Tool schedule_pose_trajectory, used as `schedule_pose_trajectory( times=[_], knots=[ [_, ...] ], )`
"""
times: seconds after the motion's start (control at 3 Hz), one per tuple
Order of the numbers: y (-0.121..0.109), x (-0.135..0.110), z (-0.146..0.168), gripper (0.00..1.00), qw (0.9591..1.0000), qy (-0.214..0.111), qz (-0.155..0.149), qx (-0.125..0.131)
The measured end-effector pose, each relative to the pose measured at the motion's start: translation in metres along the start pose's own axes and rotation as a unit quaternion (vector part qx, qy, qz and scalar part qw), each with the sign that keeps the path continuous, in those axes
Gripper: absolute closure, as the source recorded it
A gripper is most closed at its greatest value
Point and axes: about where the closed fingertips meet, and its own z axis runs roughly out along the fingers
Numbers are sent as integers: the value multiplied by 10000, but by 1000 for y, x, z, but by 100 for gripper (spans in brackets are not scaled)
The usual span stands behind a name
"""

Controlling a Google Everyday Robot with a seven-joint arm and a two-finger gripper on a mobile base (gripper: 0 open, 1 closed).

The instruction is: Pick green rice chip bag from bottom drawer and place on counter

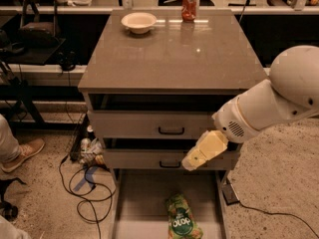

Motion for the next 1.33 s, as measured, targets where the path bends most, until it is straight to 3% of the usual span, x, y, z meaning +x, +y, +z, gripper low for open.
schedule_pose_trajectory(
  times=[0.33, 0.67, 1.0, 1.33],
  knots=[
    [-1, 3, 9, 0, 10000, 35, 38, -50],
    [-4, 17, 56, 0, 9989, 231, 247, -322],
    [-9, 50, 140, 0, 9947, 595, 552, -636],
    [-18, 94, 230, 0, 9873, 753, 1044, -934]
  ],
)
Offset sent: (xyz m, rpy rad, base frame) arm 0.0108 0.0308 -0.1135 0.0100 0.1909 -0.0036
